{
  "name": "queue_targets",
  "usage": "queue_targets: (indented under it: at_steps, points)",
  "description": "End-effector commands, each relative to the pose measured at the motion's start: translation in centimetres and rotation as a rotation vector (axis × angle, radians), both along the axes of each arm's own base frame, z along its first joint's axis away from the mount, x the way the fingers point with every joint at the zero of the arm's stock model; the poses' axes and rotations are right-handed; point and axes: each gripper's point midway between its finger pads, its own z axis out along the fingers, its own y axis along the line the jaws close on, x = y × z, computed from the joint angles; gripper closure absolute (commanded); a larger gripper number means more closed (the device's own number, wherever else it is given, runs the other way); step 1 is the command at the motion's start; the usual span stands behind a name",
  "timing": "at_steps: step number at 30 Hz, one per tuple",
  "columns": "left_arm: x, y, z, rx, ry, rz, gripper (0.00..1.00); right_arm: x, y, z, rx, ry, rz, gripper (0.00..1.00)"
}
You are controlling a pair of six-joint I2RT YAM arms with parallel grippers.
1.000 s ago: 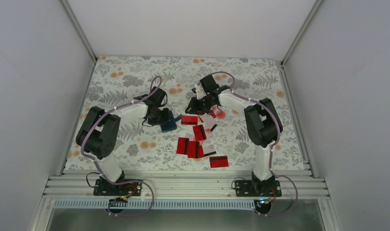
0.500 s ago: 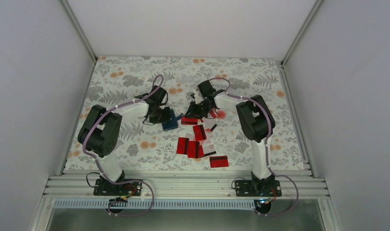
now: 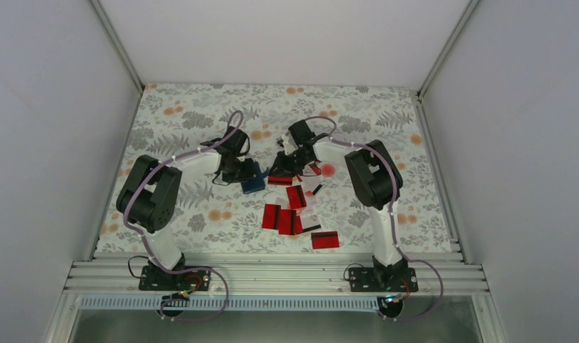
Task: Put the credit cards into the card holder
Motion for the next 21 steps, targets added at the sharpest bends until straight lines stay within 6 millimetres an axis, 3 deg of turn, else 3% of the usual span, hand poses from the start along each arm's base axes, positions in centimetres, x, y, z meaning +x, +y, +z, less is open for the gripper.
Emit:
queue_targets:
  at_steps: [1,11,21]
  points:
    - [-1.7,1.0,-3.5,0.071,0.094,-0.013,0.98,0.0,1.7,0.4,0.03,-0.016,0.035,0.84]
    - [-1.5,0.8,-3.7,0.068,0.098,-0.016,0.98,-0.1,2.5,0.7,0.039,-0.026,0.055,0.84]
    - [-1.3,0.7,-3.6,0.07,0.1,-0.018,0.98,1.0,2.6,2.5,0.029,-0.076,0.048,0.84]
